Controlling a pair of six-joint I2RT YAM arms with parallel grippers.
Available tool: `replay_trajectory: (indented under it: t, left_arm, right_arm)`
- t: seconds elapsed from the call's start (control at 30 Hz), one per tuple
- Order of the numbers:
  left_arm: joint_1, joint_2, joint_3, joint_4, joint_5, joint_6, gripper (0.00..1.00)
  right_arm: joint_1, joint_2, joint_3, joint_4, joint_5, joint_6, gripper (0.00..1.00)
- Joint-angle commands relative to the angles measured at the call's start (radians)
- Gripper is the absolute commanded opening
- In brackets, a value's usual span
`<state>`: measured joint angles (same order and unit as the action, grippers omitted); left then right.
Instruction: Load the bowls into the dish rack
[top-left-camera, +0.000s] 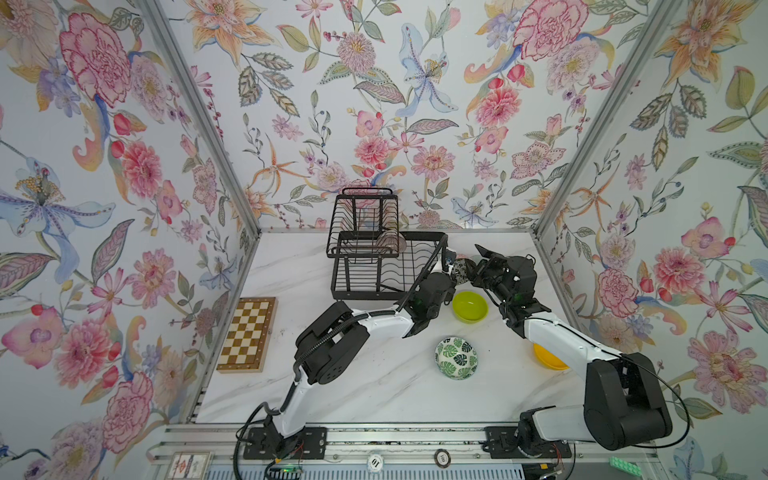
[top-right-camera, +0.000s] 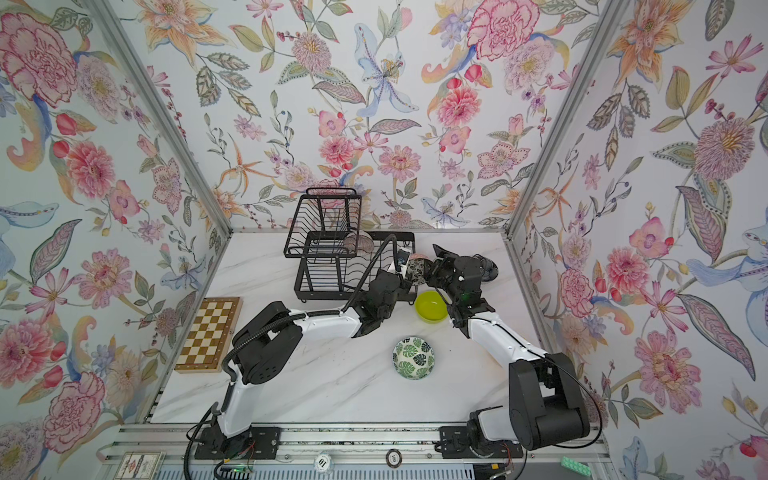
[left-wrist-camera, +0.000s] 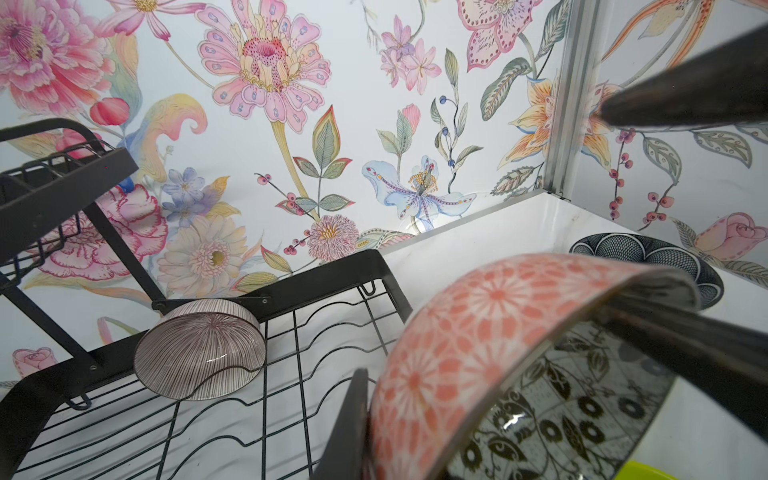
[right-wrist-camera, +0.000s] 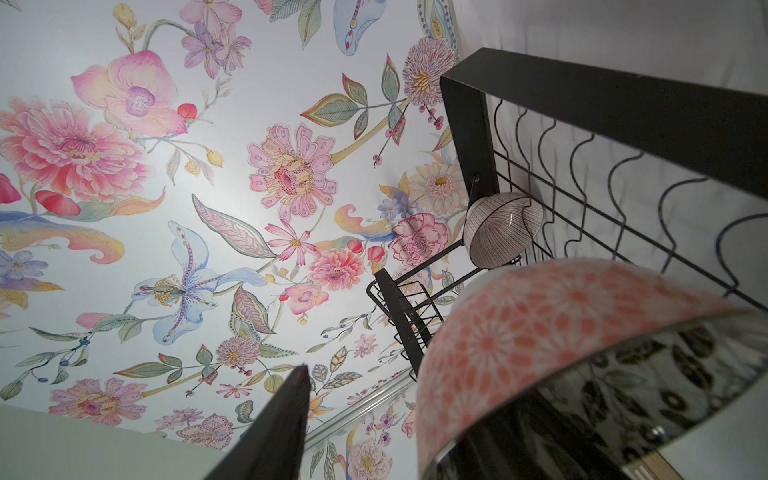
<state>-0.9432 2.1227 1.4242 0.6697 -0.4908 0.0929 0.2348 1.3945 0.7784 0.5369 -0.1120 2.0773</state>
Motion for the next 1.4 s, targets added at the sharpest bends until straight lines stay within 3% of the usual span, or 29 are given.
replay_trajectory:
  t: [0.0,0.47,0.57,0.8,0.97,1.13,1.37]
  left_arm:
    - [-0.015,-0.072,-0.013,0.11,-0.027,0.027,0.0]
    - [-0.042,-0.109,-0.099,0.213,-0.057,0.071,0.0]
    - [-0.046,-0.116,-0.112,0.213,-0.067,0.063,0.12]
    - [-0.046,-0.178,-0.142,0.15,-0.055,-0.02,0.51]
    - [-0.05,-0.274,-0.216,0.072,-0.038,-0.129,0.73]
    - [-0.055,-0.401,-0.305,-0.037,-0.011,-0.212,0.96]
    - [-0.052,-0.55,-0.4,-0.207,0.02,-0.272,0.99]
  right_arm:
    - [0.003,0.009,0.031,0.046,0.023,0.001,0.48]
    - [0.008,0.009,-0.031,0.11,-0.006,0.004,0.07]
    - [0.006,-0.01,-0.047,0.126,0.002,-0.026,0.0]
    - [-0.024,-0.025,-0.098,0.309,0.008,-0.074,0.0]
    - [-0.06,-0.017,-0.122,0.484,-0.019,-0.119,0.0]
    - [-0.088,-0.051,-0.128,0.475,-0.052,-0.23,0.0]
    - [-0.098,-0.084,-0.099,0.397,-0.068,-0.412,0.0]
